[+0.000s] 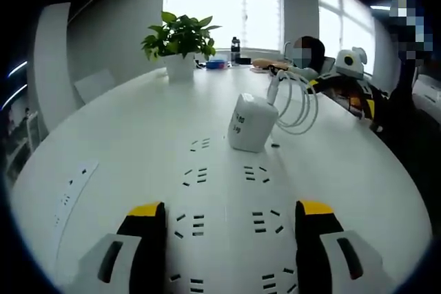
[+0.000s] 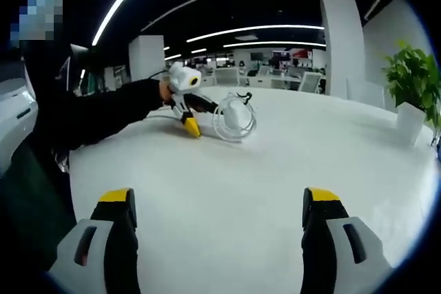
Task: Straighten the power strip on the desk, plug the charger into it
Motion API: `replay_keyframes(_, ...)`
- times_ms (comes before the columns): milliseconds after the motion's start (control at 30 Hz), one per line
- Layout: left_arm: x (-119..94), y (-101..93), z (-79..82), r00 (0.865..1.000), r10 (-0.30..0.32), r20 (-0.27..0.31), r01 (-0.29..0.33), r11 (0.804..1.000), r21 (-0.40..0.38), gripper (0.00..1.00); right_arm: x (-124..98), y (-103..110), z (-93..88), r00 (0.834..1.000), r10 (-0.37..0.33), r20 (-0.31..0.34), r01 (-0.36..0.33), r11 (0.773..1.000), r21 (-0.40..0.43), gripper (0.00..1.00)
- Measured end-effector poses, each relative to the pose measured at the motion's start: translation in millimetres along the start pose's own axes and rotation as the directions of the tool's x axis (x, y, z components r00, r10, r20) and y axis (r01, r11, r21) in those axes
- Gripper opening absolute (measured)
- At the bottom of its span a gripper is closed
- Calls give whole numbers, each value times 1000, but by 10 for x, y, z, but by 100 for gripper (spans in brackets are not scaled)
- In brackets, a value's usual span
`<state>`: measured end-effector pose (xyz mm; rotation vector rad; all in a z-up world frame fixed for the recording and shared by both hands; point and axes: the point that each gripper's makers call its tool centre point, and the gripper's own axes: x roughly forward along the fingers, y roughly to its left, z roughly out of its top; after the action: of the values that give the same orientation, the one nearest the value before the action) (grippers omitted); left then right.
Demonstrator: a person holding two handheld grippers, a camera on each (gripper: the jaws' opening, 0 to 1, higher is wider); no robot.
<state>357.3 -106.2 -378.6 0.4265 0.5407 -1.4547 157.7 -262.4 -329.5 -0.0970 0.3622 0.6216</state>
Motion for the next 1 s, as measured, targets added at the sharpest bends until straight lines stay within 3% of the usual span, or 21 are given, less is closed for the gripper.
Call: replay_keyframes(1000, -226, -235, -160, 1000, -1, 15, 1, 1000, -5, 78, -2, 130, 54, 1000, 9, 5, -9, 1000, -15, 100)
